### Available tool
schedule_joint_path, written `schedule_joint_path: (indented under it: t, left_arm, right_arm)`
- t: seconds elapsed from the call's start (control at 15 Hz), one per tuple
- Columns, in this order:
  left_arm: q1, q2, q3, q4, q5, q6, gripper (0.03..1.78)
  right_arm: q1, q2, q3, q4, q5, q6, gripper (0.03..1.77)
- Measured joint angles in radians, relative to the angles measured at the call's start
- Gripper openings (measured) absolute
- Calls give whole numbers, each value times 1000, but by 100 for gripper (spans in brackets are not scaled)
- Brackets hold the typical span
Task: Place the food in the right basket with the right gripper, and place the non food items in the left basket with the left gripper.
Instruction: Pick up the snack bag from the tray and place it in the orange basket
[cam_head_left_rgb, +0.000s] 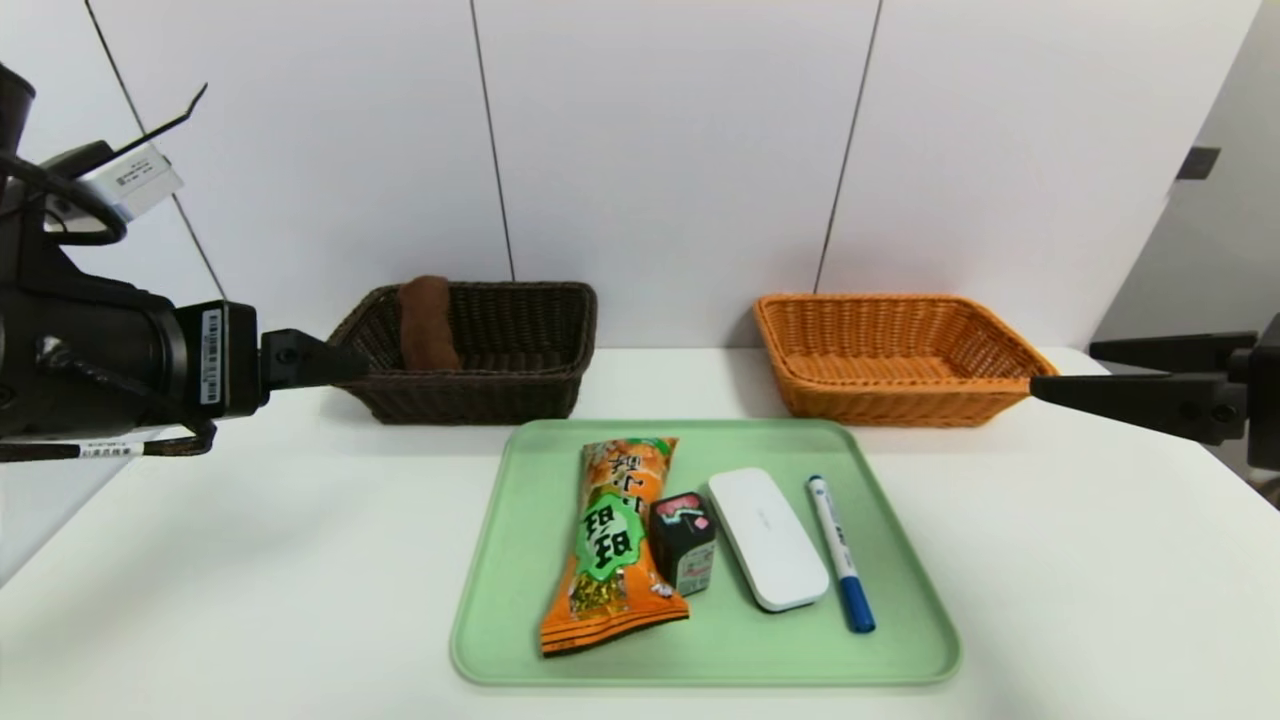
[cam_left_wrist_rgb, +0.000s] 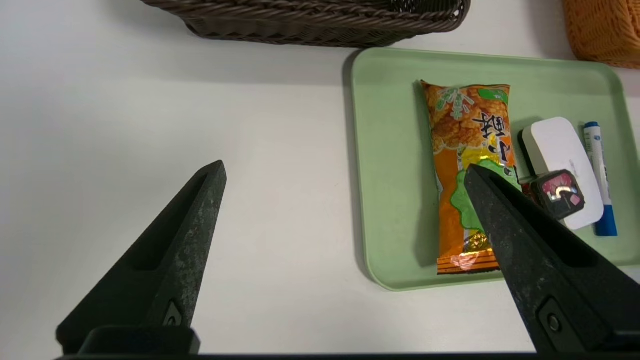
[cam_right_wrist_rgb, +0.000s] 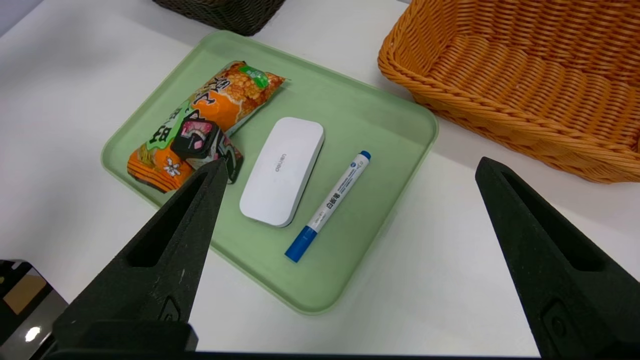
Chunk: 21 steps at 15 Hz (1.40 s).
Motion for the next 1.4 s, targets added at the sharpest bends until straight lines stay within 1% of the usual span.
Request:
schedule_joint_path:
  t: [0.4,0.73,1.07,1.4]
  left_arm:
    - [-8,-69,91,-7,0,0,169]
    - [-13,-99,111,-4,0,2,169]
    - [-15,-116,129,-5,0,5,169]
    - [-14,-122,131,-4,0,5,169]
  right_arm:
    - [0,14,-27,7,-1,3,171]
    - [0,52,-94,20,-4,3,171]
    - [32,162,-231,89,-11,0,171]
    - [52,309,-443,163,-13,13,171]
